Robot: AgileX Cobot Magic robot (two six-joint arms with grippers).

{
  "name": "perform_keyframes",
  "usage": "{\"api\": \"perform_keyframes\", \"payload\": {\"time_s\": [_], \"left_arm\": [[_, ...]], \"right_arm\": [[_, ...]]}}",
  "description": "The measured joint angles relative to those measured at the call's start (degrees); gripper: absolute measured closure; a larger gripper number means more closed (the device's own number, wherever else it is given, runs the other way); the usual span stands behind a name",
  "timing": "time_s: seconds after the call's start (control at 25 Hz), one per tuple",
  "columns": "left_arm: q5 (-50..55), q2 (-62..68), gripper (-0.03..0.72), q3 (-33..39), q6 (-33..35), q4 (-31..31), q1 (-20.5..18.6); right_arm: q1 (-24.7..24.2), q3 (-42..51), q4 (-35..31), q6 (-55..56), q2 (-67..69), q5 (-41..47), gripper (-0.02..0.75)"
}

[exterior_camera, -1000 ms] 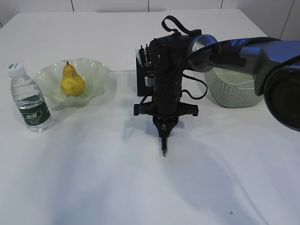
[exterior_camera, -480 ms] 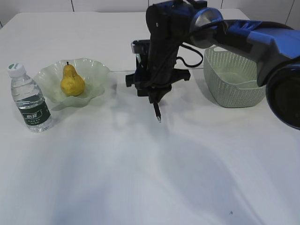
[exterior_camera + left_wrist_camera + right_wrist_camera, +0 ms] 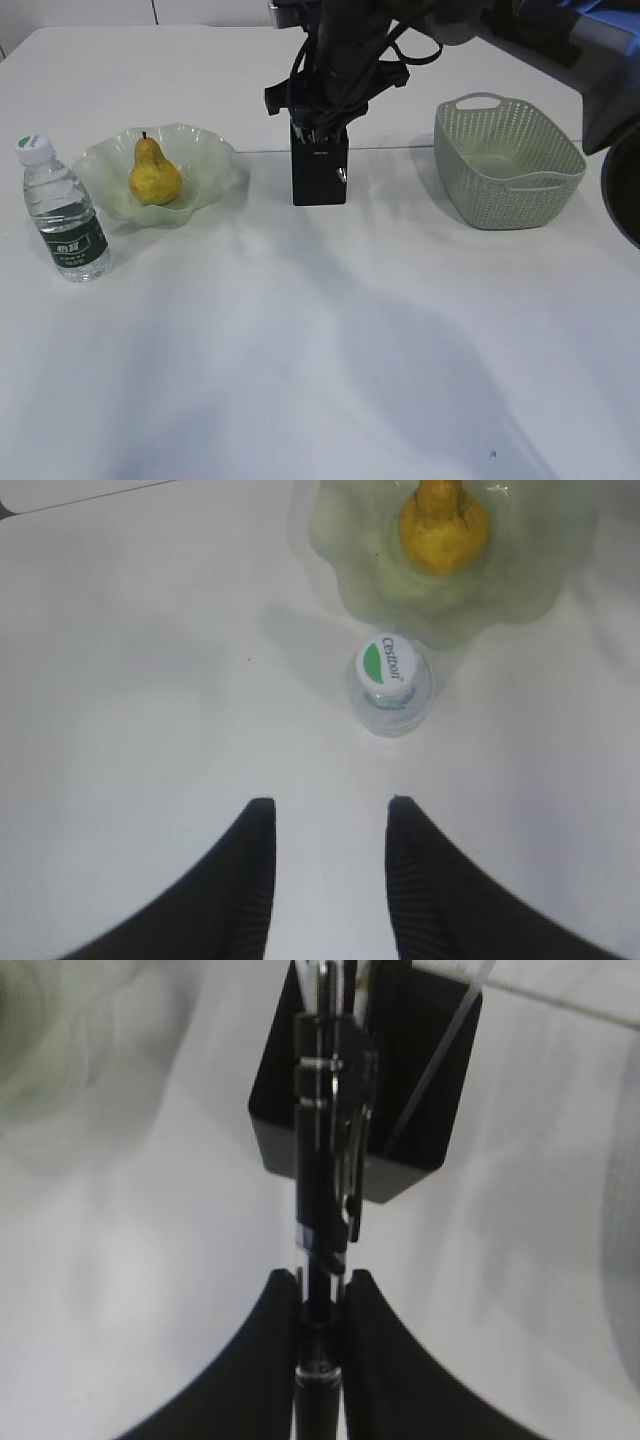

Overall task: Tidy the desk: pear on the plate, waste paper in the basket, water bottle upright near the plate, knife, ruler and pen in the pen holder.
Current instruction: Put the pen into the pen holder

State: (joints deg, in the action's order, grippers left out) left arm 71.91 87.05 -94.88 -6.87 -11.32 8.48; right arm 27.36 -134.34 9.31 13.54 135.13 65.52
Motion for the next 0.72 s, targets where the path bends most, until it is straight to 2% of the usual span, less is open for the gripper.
{"api": "perform_keyframes", "payload": {"time_s": [0.24, 0.4, 0.72], "left_arm": [[0.0, 0.0, 0.43, 0.0, 0.0, 0.1, 0.0], [-0.5, 0.0, 0.43, 0.0, 0.0, 0.1, 0.0], [-2.9, 0.0, 0.43, 0.0, 0.0, 0.1, 0.0]], "right_arm": [[0.0, 0.0, 5.2, -0.2, 0.0, -8.3, 0.648], [-1.1, 0.0, 6.2, -0.2, 0.0, -13.3, 0.648], [-5.8, 1.0, 7.2, -0.6, 0.9, -25.6, 0.648]]}}
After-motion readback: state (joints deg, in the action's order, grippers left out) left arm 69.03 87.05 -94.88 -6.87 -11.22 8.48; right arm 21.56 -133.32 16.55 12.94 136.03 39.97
